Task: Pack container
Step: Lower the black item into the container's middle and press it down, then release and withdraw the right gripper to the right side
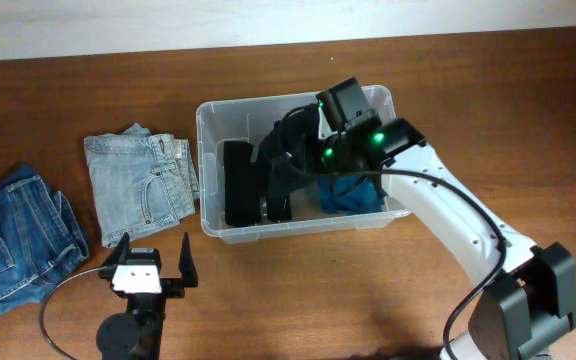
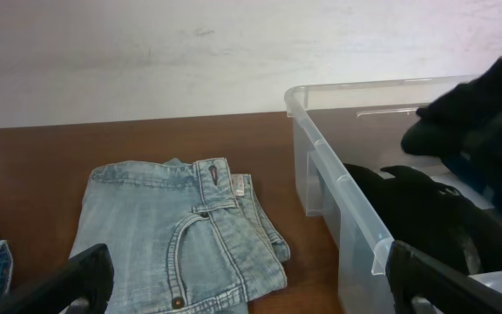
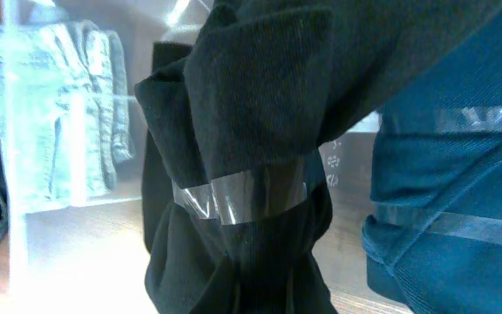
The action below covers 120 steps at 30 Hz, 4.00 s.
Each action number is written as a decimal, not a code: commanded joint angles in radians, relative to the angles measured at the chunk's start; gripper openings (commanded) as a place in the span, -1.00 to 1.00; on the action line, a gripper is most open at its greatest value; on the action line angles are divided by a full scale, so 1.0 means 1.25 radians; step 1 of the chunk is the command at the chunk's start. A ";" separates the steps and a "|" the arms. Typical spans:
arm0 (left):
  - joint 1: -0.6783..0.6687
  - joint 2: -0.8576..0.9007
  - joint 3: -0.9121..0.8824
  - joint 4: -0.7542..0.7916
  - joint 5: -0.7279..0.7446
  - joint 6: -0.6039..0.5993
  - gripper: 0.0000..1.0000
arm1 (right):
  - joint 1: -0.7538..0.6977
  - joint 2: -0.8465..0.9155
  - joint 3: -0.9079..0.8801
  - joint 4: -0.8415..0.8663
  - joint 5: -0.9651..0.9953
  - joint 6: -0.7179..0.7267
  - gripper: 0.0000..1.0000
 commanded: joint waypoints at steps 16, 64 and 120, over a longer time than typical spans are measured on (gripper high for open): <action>0.005 -0.005 -0.006 0.002 0.005 0.012 0.99 | 0.013 -0.002 -0.085 0.035 0.025 -0.004 0.20; 0.005 -0.005 -0.006 0.002 0.005 0.012 0.99 | 0.096 0.070 -0.025 -0.005 0.118 -0.263 -0.92; 0.005 -0.005 -0.006 0.002 0.005 0.012 0.99 | 0.062 0.323 0.128 -0.067 0.255 -0.269 -0.74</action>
